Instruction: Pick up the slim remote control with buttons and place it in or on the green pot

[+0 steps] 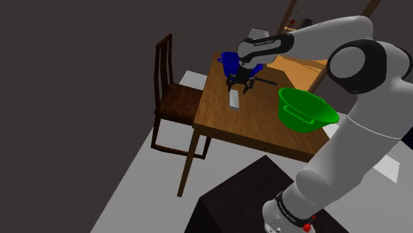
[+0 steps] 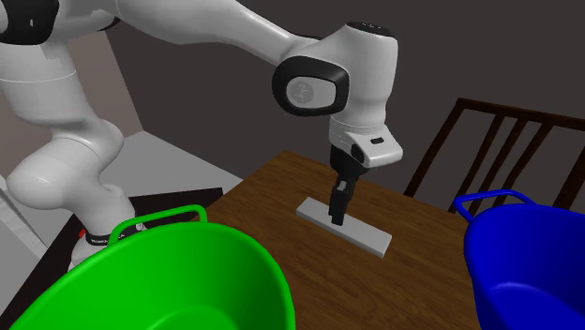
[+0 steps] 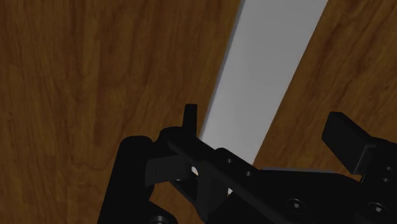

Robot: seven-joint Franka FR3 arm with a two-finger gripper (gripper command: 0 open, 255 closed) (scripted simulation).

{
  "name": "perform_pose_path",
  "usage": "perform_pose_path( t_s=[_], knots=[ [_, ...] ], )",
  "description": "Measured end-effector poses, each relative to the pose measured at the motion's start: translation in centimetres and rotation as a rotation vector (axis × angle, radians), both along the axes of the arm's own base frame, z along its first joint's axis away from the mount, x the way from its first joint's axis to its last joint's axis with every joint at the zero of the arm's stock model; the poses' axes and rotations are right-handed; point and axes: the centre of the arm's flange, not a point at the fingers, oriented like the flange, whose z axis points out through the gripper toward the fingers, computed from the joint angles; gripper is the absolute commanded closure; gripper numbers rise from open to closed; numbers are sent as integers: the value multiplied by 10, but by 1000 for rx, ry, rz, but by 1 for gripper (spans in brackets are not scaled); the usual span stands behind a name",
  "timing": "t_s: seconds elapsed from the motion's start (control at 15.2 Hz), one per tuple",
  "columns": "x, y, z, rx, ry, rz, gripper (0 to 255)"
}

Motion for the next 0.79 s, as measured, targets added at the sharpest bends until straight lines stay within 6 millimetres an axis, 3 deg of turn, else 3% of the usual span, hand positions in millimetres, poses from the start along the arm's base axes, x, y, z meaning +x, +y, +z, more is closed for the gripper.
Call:
perform_pose_path(
  t_s=[0.46,0.79],
  knots=[
    [4,-6,-39,-4,1,-13,0],
    [5,-6,-44,-4,1,-13,0]
  ],
)
